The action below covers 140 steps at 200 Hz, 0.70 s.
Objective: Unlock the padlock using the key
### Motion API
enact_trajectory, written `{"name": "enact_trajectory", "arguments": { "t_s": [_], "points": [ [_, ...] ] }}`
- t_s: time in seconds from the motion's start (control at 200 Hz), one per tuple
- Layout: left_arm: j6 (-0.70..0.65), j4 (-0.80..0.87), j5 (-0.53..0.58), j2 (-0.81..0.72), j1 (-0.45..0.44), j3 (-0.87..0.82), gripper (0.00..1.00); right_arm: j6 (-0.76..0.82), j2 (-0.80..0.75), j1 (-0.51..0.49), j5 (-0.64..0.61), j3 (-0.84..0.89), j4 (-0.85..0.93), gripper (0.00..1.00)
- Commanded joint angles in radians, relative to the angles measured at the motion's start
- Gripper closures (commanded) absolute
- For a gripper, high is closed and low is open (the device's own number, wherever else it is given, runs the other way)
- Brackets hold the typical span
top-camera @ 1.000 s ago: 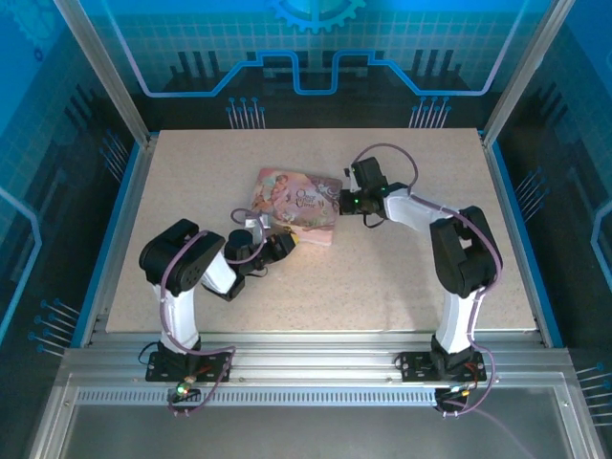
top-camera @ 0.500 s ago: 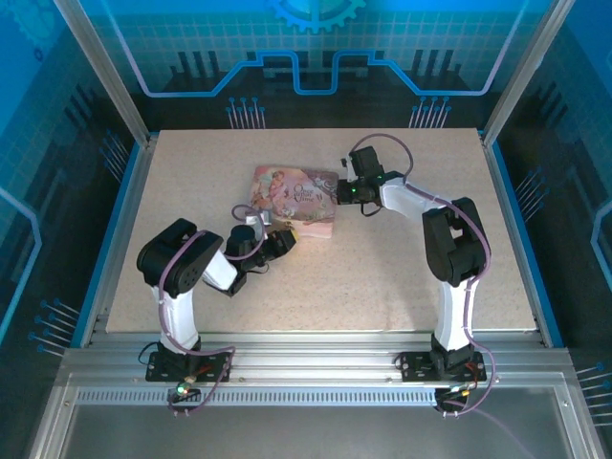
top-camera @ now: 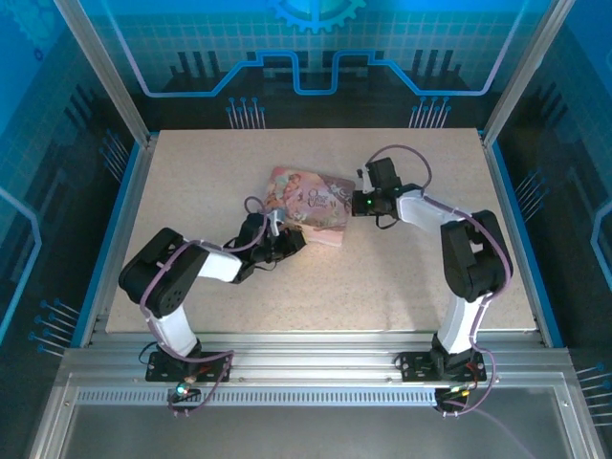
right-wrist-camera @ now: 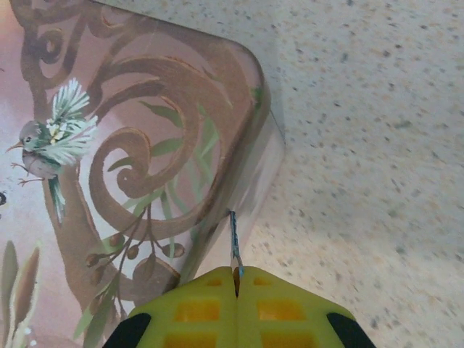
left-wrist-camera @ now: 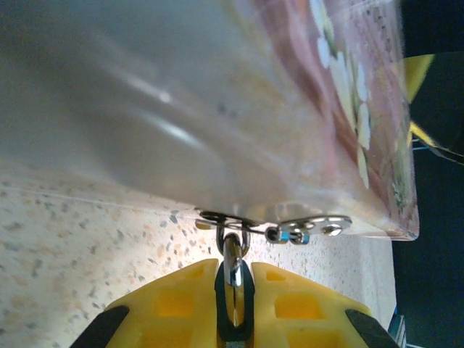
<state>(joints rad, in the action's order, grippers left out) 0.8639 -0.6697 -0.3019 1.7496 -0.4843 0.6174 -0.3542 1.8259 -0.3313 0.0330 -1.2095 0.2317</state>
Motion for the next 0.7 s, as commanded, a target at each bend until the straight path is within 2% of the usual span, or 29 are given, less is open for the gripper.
{"name": "enact_trajectory", "arguments": {
  "t_s": [0.0, 0.23, 0.43, 0.695],
  "points": [
    [-0.037, 0.212, -0.055, -0.050, -0.056, 0.078, 0.90, 0.003, -0.078, 0.008, 0.047, 0.031, -0.025, 1.00],
    [0.009, 0.309, -0.041, -0.066, -0.074, 0.128, 0.88, 0.016, -0.142, 0.028, 0.031, 0.061, 0.032, 1.00],
    [0.044, 0.259, -0.022, -0.058, -0.075, 0.128, 0.87, 0.002, -0.270, 0.041, 0.041, 0.164, 0.027, 1.00],
    [0.100, 0.187, 0.001, -0.032, -0.096, 0.145, 0.86, -0.027, -0.486, 0.075, 0.280, 0.322, -0.073, 1.00]
  ]
}}
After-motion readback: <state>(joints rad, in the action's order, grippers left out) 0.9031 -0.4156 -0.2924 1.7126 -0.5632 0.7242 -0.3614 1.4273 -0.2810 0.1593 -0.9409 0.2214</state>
